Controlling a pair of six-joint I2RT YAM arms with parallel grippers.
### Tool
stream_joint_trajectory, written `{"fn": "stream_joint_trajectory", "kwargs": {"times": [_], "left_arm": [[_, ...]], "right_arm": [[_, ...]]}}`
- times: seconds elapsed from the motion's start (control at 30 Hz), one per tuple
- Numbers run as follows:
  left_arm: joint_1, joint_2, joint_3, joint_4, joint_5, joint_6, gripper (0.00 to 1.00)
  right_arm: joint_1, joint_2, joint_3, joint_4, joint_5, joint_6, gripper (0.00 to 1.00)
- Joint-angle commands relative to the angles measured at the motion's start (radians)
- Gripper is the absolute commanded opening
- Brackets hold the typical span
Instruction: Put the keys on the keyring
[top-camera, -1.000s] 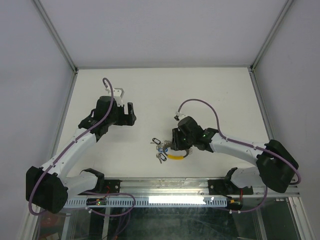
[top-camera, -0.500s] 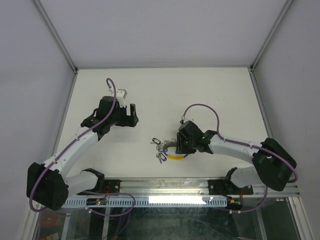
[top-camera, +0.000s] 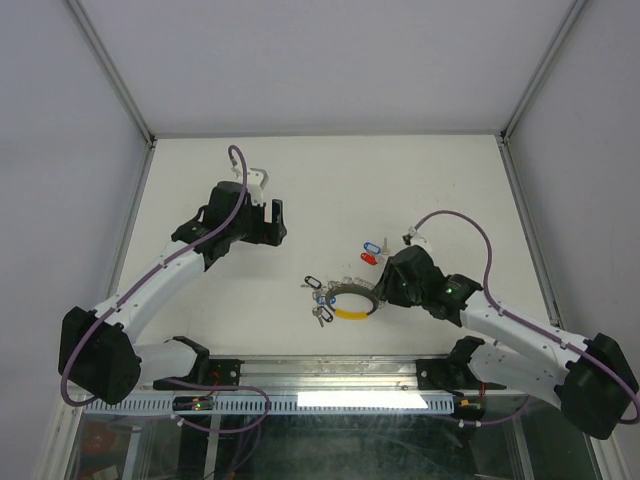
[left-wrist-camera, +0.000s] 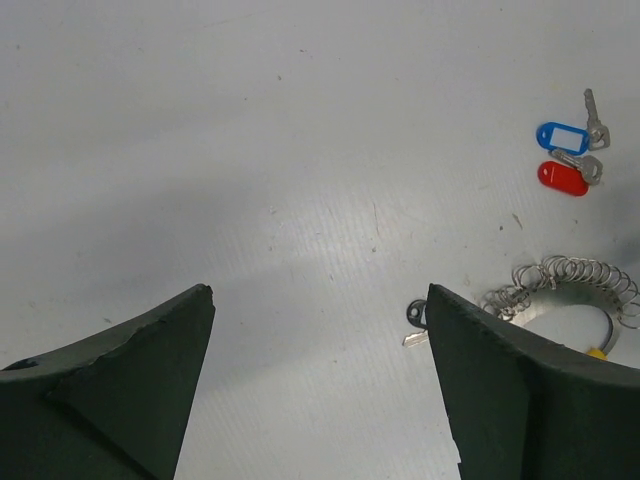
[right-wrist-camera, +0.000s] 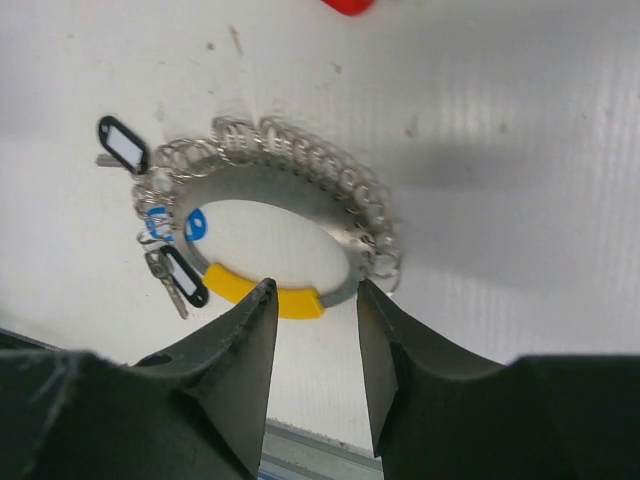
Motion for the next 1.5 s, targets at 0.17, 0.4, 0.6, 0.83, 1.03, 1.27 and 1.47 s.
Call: {"fn": "stream_joint_trajectory", "kwargs": {"times": [0.17, 0.4, 0.6, 0.83, 1.03, 1.27, 1.47], "left_arm": [[-0.009, -0.008, 0.026, 0.024, -0.046, 0.040, 0.85], [-0.009, -0.009, 0.024, 0.023, -0.041, 0.041, 0.83], [-0.009, -0.008, 0.024, 0.022, -0.043, 0.046, 0.83], [-0.009, -0.005, 0.023, 0.021, -0.041, 0.046, 0.82], [-0.009, -0.002, 0.024, 0.022, -0.038, 0.048, 0.82], [-0.009, -0.005, 0.023, 0.021, -0.038, 0.051, 0.82], [-0.009, -0.010, 0.023, 0.023, -0.035, 0.051, 0.82]], "right_arm": [[-0.069, -0.105, -0.172, 0.087, -0.090, 0.202, 0.42], [-0.134, -0.072, -0.242, 0.216, -0.157, 0.240, 0.41], [-0.160, -0.054, -0.264, 0.246, -0.185, 0.242, 0.35], [-0.170, -0.067, -0.285, 0.262, -0.183, 0.252, 0.25], [-0.172, -0.068, -0.288, 0.260, -0.178, 0.245, 0.17], [-0.172, -0.091, -0.280, 0.232, -0.153, 0.227, 0.00], [-0.171, -0.158, -0.218, 0.159, -0.108, 0.102, 0.00]]}}
